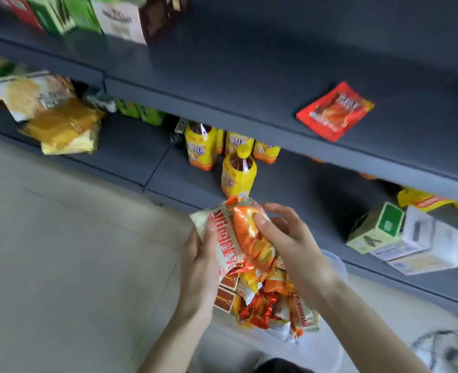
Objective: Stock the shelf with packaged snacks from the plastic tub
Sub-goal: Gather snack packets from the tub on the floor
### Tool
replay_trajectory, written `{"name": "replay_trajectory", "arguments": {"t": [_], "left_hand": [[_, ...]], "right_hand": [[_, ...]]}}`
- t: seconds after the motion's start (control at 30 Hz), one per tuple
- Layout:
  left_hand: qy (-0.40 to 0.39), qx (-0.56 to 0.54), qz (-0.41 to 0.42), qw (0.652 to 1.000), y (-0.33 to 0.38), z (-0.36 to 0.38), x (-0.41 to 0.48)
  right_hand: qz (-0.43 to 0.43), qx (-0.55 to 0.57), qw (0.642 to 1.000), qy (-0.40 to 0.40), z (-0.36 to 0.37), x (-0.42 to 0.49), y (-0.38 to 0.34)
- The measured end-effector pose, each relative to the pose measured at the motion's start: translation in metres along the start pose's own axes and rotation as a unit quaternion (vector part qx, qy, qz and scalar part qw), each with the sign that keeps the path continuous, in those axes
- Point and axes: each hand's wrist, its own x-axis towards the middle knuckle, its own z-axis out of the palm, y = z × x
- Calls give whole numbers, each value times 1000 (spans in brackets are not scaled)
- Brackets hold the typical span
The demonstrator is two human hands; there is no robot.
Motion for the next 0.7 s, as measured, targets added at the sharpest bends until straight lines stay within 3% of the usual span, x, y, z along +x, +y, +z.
{"name": "replay_trajectory", "arguments": {"t": [0.17,0.43,0.57,0.7], "left_hand": [[11,-31,-26,999,100,-9,-66],[-39,-37,-29,998,267,-6,-171],[-107,-40,-32,993,343,4,-219],[-158,-33,-19,987,399,13,-258]], "right_hand": [[26,-36,999,2,20,-55,-99],[-81,-197,977,16,49,-146,-260],[-74,-158,984,22,50,-196,-334],[6,-47,998,40,36,-245,-378]]}}
